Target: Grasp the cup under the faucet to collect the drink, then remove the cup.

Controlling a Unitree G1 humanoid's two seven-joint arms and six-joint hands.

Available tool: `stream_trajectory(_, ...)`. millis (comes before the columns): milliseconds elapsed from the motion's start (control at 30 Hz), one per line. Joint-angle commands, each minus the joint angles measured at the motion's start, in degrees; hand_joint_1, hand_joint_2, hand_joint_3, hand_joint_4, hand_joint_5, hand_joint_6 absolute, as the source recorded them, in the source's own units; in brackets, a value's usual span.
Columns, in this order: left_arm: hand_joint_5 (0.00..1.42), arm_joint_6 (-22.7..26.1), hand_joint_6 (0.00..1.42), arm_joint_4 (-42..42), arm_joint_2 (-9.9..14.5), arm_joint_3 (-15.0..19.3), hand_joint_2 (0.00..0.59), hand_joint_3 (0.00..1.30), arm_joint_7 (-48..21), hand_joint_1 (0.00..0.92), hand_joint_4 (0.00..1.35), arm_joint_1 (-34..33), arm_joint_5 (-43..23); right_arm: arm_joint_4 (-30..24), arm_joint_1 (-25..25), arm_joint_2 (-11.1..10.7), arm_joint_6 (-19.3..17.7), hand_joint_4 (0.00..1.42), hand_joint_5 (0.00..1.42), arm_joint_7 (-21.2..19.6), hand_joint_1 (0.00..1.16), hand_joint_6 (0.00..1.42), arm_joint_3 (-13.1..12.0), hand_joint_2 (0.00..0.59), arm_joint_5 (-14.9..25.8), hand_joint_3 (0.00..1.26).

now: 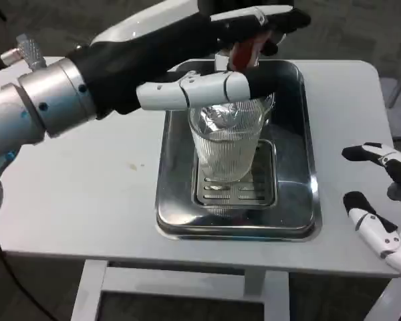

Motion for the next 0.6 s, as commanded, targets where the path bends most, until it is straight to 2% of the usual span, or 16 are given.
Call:
stream_trajectory(33, 0.17, 0.7, 0.26, 1.8, 1.9, -3.9, 0.167, 0.12, -3.9, 0.0, 0.07, 3.8, 4.4, -1.0, 0.1, -0.4, 0.8, 0.1, 0.08, -0.1, 0.43, 0.25, -0.2, 0.484, 0.6, 0.22)
stream_trajectory(400, 0.16, -2.4, 0.25, 2.6, 3.0, -4.8, 0.17, 0.11, -3.8, 0.0, 0.06, 3.6, 8.4, -1.0, -0.9, -0.4, 3.7, 0.1, 0.08, 0.1, 0.42, 0.25, 0.7, 0.485, 1.2, 0.22)
stream_trajectory(600, 0.16, -3.0, 0.25, 3.0, 3.2, -4.8, 0.17, 0.11, -3.7, 0.0, 0.06, 3.6, 8.8, -1.0, -1.5, -0.4, 5.0, 0.1, 0.09, -0.2, 0.41, 0.26, 0.7, 0.471, 3.0, 0.21)
